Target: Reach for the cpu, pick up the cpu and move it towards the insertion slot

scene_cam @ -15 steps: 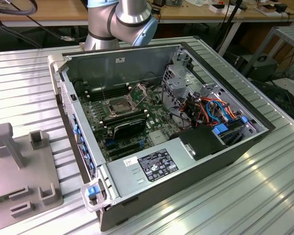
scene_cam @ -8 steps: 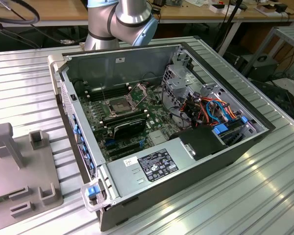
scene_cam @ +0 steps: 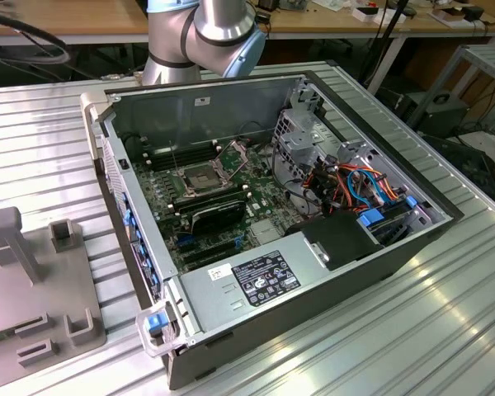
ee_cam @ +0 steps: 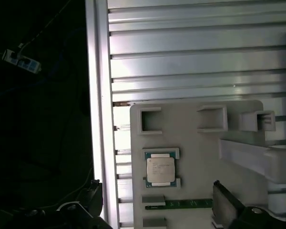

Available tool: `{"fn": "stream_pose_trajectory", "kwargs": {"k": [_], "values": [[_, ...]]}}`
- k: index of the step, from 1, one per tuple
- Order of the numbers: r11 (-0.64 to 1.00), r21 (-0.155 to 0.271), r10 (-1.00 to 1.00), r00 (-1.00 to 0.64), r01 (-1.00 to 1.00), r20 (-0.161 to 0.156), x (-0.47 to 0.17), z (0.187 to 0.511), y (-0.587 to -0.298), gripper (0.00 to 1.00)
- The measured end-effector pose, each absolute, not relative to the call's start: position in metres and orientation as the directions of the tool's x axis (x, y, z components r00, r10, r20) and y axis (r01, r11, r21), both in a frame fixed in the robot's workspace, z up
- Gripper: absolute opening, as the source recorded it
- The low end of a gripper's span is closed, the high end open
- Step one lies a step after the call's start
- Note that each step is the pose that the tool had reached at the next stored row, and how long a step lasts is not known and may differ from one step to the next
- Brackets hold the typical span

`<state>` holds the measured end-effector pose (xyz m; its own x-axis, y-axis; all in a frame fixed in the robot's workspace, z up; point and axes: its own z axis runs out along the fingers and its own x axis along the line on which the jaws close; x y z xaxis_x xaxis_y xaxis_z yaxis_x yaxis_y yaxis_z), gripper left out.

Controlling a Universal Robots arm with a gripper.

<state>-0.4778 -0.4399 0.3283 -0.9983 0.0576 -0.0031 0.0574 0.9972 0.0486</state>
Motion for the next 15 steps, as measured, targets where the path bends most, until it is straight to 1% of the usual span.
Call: {"fn": "stream_pose_trajectory", "kwargs": {"k": [6, 15], "values": [[0.997, 0.048, 0.052, -0.999, 0.052, 0.005, -0.478, 0.312, -0.440, 0.99], [0.998, 0.048, 0.040, -0.999, 0.040, 0.006, -0.477, 0.292, -0.441, 0.99]]}}
